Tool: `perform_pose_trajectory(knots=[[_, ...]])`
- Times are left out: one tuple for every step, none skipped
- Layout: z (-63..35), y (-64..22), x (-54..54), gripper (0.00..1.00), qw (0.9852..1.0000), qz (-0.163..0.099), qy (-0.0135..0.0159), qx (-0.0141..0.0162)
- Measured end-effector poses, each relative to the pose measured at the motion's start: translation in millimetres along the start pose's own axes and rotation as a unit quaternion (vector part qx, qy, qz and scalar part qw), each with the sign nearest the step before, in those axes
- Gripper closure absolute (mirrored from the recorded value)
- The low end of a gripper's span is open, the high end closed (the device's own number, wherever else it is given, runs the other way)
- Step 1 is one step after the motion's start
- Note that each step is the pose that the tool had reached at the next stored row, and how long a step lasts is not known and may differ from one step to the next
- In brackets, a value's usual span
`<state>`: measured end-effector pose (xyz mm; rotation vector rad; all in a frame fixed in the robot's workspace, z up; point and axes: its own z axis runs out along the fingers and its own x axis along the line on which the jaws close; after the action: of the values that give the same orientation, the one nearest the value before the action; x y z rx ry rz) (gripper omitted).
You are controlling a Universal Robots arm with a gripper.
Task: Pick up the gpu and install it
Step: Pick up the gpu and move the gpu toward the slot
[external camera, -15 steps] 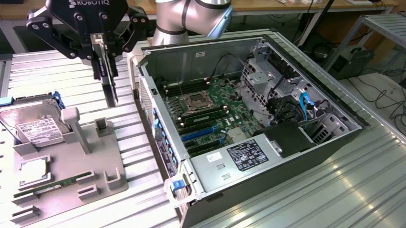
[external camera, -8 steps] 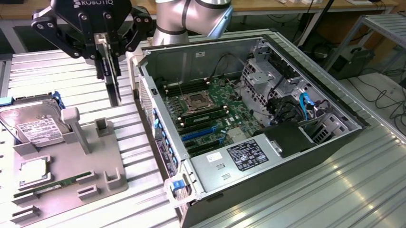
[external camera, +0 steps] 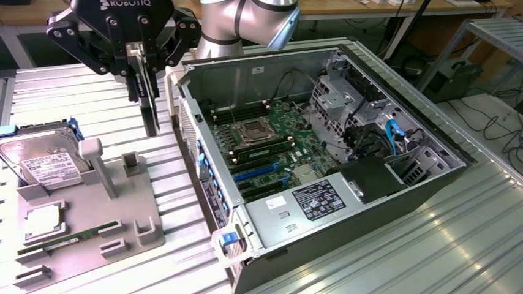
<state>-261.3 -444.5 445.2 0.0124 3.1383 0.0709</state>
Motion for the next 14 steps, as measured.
perform_pose_trajectory(knots=[[0.0, 0.0, -0.4, 0.73, 1.0, 0.0, 0.0, 0.0], [0.0, 0.0, -0.9, 0.73, 1.0, 0.0, 0.0, 0.0], [0.0, 0.0, -1.3, 0.73, 1.0, 0.0, 0.0, 0.0], [0.0, 0.0, -1.7, 0.73, 1.0, 0.0, 0.0, 0.0], [0.0, 0.0, -2.1, 0.73, 1.0, 0.0, 0.0, 0.0], [0.0, 0.0, -2.5, 0.73, 1.0, 0.0, 0.0, 0.0], [0.0, 0.0, -2.9, 0.73, 1.0, 0.0, 0.0, 0.0], [0.0, 0.0, -3.4, 0.73, 1.0, 0.0, 0.0, 0.0], [0.0, 0.0, -3.8, 0.73, 1.0, 0.0, 0.0, 0.0], [0.0, 0.0, -4.2, 0.73, 1.0, 0.0, 0.0, 0.0], [0.0, 0.0, -4.7, 0.73, 1.0, 0.0, 0.0, 0.0], [0.0, 0.0, -5.2, 0.73, 1.0, 0.0, 0.0, 0.0], [0.0, 0.1, -5.6, 0.73, 1.0, 0.0, 0.0, 0.0], [0.0, 0.1, -6.1, 0.73, 1.0, 0.0, 0.0, 0.0]])
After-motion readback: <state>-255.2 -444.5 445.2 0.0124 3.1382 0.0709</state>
